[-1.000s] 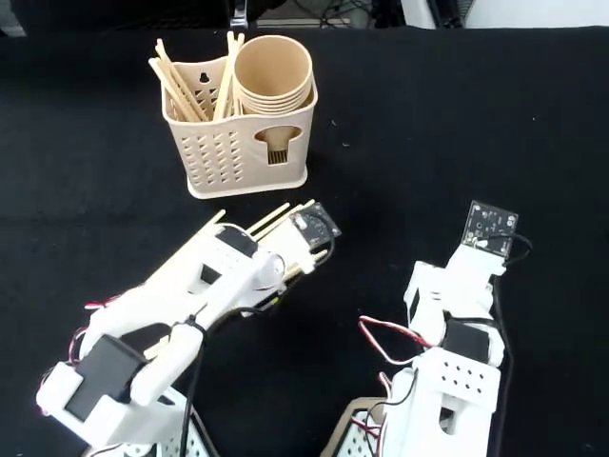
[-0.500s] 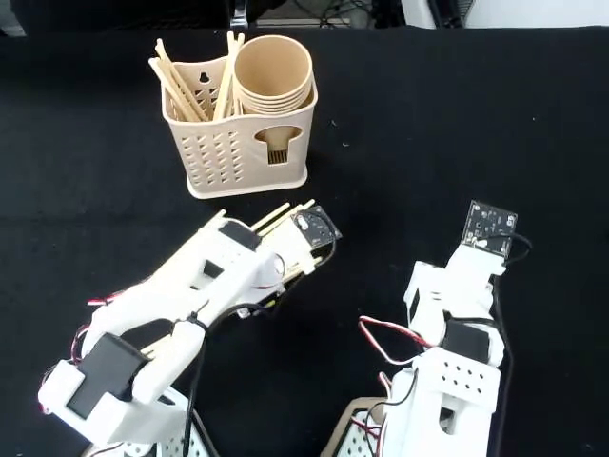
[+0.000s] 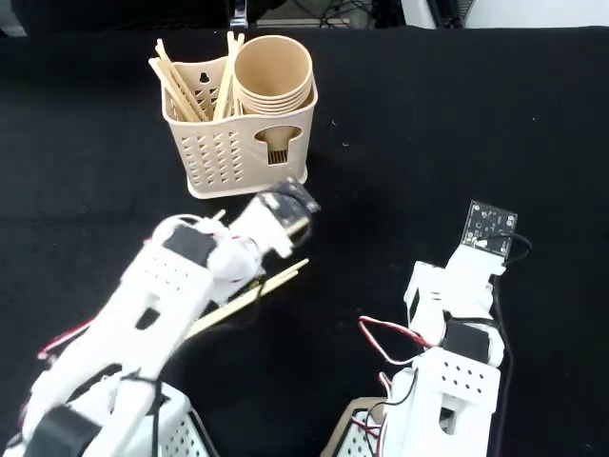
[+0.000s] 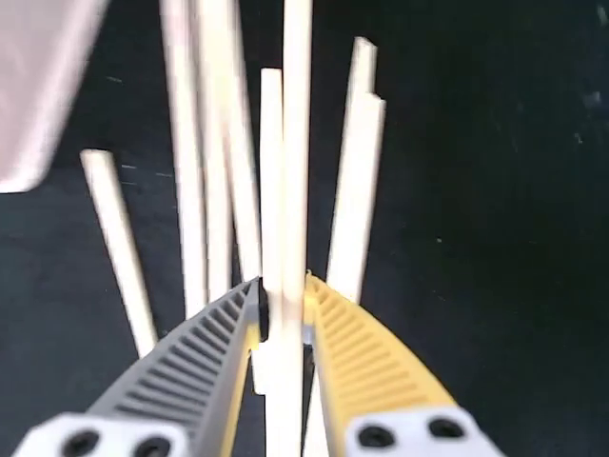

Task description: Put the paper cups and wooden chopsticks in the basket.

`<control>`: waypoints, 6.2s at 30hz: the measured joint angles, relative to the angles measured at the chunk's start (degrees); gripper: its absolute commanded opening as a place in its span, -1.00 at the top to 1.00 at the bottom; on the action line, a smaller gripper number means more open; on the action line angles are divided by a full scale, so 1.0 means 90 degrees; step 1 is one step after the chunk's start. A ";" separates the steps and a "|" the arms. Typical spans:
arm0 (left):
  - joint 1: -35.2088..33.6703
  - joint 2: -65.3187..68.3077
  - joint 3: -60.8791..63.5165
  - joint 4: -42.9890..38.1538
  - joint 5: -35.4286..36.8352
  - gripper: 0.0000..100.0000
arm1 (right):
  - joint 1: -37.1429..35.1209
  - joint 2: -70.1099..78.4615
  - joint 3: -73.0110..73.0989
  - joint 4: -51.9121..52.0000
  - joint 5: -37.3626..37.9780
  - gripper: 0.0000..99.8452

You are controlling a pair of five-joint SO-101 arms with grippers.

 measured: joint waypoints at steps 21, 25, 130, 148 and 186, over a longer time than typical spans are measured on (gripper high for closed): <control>-0.2295 -0.3341 -0.0293 -0.3028 0.1934 0.94 | 0.0000 0.0000 0.0000 0.0000 0.0000 0.97; -0.2530 -0.3331 -0.0508 -0.4278 0.2960 0.94 | 0.0000 0.0000 0.0000 0.0000 0.0000 0.97; -0.3057 0.4444 -0.1621 -0.0733 -0.2354 0.54 | -0.0166 0.0000 0.0195 -0.0176 0.0000 0.97; -0.3018 0.4454 -0.1514 -0.0029 -0.2940 0.94 | -0.0166 0.0000 0.0195 -0.0176 0.0000 0.97; -0.1231 -0.1631 0.0186 0.1817 -0.2823 0.94 | -0.0166 0.0000 0.0254 -0.0313 0.0000 0.97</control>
